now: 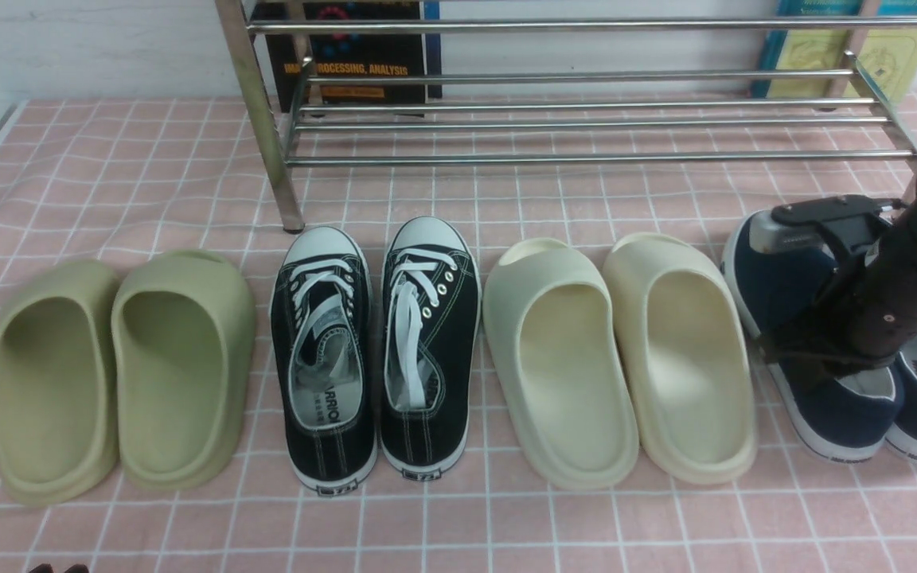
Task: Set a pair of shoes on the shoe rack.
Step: Use the right arm to grab the shoe closest to it, then use the right arm to put a shoe into the shoe rack
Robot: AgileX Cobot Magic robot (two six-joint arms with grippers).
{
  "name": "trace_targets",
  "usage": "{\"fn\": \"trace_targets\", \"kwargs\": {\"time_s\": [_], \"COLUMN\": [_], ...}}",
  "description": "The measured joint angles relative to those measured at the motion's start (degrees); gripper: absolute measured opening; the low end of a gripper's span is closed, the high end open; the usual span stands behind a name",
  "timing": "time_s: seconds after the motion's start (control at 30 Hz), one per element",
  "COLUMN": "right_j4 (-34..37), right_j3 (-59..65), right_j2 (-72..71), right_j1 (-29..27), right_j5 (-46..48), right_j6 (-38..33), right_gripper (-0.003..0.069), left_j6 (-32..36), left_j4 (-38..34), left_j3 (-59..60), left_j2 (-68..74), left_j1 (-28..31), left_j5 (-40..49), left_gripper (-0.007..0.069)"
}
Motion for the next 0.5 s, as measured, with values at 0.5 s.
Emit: {"fn": "trace_targets", "kwargs": {"time_s": [0.5], "right_j4": [-2.5], "right_j3": [-4.0], "right_j2": [-16.2], "right_j1": [0.1], "right_j5": [6.8], "right_j6": [0.0], "right_gripper": [0.0037], "left_j6": [0.0], "left_j4": [0.0], "left_j3": [0.0], "left_j2": [0.0], "left_j1": [0.0], "left_j5": [0.0], "left_gripper": [0.0218]}}
